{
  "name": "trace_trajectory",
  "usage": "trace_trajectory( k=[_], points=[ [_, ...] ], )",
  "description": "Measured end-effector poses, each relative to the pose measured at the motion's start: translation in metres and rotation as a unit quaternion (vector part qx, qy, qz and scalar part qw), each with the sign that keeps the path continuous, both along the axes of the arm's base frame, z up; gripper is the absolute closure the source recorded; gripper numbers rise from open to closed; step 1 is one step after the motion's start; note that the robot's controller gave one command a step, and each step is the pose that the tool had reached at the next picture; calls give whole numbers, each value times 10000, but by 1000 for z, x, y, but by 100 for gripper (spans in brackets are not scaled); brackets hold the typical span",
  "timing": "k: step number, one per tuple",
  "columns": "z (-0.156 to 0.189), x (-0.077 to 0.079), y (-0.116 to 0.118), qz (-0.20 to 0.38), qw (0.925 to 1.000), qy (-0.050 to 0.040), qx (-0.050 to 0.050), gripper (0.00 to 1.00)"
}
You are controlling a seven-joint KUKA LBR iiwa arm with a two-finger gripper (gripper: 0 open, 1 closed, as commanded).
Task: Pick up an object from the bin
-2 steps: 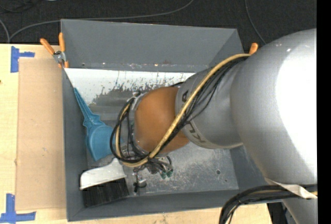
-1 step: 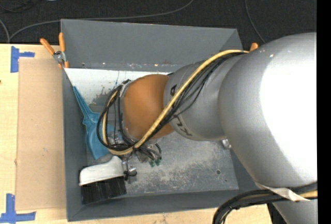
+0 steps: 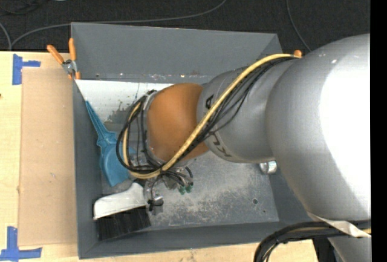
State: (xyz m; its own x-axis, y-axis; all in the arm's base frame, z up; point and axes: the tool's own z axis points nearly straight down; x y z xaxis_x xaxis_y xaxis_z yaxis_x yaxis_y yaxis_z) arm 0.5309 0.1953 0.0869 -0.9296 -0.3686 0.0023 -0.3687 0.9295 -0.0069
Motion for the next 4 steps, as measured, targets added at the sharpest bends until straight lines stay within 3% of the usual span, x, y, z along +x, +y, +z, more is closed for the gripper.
trace_trajectory(
  k=[1, 2, 3, 4],
  points=[
    [29, 25, 9, 332, 9994, -37, 10, 0],
    [-19, -35, 43, 557, 9984, -6, 4, 0],
    [-11, 18, 22, -263, 9996, -86, 22, 100],
    [-11, 18, 22, -263, 9996, -86, 22, 100]
  ],
)
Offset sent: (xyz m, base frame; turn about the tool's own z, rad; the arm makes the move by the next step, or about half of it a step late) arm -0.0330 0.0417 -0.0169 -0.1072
